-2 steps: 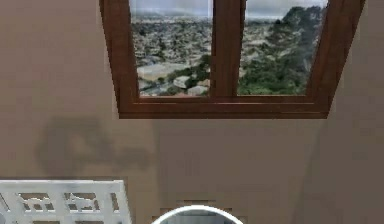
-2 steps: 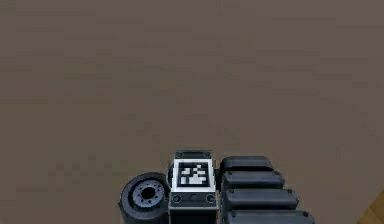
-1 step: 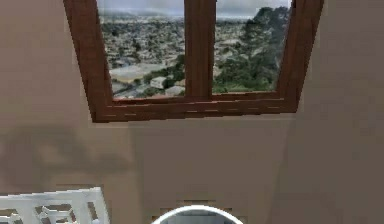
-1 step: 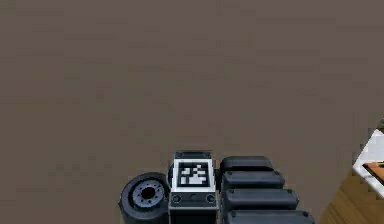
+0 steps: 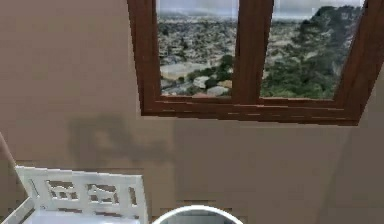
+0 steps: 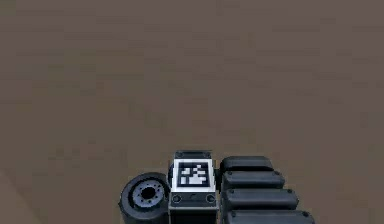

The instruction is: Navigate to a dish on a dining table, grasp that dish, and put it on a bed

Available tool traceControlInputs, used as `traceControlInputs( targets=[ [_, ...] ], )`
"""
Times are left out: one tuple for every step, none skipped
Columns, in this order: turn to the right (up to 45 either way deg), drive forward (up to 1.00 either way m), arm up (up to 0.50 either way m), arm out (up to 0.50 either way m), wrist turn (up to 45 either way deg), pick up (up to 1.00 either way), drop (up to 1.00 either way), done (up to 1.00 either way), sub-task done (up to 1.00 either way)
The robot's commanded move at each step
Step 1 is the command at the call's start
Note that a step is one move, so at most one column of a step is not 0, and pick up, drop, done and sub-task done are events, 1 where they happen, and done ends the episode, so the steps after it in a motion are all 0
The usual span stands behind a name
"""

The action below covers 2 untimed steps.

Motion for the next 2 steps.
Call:
traceControlInputs(
  targets=[
    [-45.0,0.0,0.0,0.0,0.0,0.0,0.0,0.0,0.0],
    [-45.0,0.0,0.0,0.0,0.0,0.0,0.0,0.0,0.0]
  ],
)
